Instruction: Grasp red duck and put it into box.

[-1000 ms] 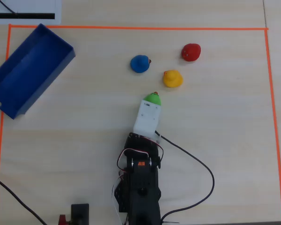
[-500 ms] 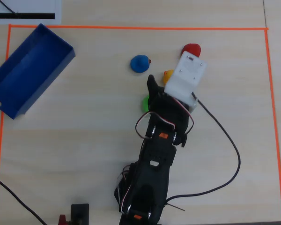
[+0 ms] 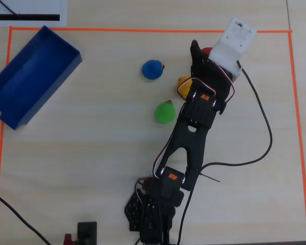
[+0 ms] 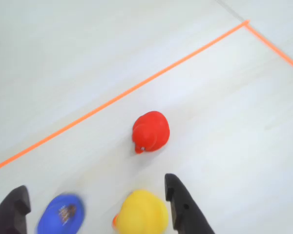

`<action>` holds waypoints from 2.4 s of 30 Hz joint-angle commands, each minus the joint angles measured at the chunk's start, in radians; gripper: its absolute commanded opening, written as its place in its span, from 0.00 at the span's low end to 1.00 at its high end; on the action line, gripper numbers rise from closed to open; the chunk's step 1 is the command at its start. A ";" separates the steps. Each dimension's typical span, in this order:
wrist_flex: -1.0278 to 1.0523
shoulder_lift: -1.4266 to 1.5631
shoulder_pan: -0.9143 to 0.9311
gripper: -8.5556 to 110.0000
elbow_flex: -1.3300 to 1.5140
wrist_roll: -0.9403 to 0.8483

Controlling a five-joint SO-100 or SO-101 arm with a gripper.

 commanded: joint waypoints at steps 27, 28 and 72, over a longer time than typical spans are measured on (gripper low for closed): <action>-0.256 -0.512 0.021 0.38 -0.245 -0.051; -0.256 -0.518 0.017 0.38 -0.245 -0.049; 0.736 -0.245 -0.457 0.07 -0.726 0.595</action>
